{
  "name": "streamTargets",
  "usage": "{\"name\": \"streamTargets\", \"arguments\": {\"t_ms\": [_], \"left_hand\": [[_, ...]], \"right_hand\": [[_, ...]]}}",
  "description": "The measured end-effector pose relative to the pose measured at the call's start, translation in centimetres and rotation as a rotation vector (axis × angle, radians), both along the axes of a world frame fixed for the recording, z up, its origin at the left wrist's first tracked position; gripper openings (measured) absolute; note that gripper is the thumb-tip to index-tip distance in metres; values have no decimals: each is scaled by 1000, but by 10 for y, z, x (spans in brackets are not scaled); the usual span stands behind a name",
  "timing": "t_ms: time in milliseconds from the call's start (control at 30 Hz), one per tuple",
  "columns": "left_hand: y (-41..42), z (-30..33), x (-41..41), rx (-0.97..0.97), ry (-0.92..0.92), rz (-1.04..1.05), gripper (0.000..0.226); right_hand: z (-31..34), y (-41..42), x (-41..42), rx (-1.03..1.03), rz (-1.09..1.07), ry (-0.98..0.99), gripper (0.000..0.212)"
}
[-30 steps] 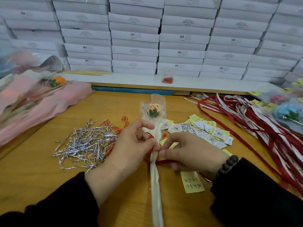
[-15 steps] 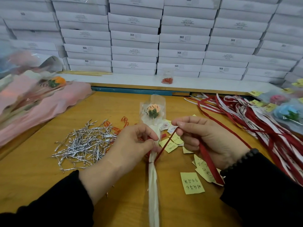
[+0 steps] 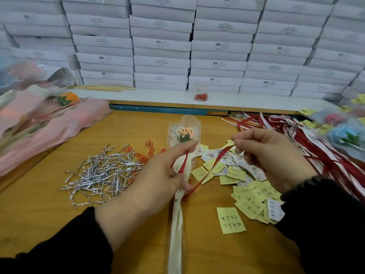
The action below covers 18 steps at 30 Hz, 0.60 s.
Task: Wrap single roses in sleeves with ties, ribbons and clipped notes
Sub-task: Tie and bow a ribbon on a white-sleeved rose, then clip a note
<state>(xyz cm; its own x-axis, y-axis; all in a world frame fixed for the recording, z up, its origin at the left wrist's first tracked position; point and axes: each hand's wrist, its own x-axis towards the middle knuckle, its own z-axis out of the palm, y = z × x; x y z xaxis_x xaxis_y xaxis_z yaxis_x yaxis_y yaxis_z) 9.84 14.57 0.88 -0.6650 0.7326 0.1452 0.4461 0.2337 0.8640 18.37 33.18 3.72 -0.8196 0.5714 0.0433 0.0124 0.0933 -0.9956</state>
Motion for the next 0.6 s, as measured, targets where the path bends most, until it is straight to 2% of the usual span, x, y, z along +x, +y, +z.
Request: {"name": "streamTargets", "arguments": {"t_ms": [100,200,233,300,367,467,600], "left_hand": [[1,0,0,-43,75,-29,95],[0,-1,0,-76,113,4,99],[-1,-1,0,-78,117,8,99],[-1,1,1,-83,151,11,100],[0,2,1,-114,218,12,101],[0,0,1,-160,261,11,99],[-2,0,-2,-177,255,-25,97]], "right_hand": [[-6,-2,-2,348,-64,-66,11],[-13,-5,-2,934,-210,-289,8],[-14,-8,-3,1033,-218,-302,7],[-15,-18,-5,995,-117,-306,16],[-18,-31,-7,935,0,-442,33],[-24,-41,-11,1098,55,-686,50],[-26,-48,-10,1214,14,-746,49]]}}
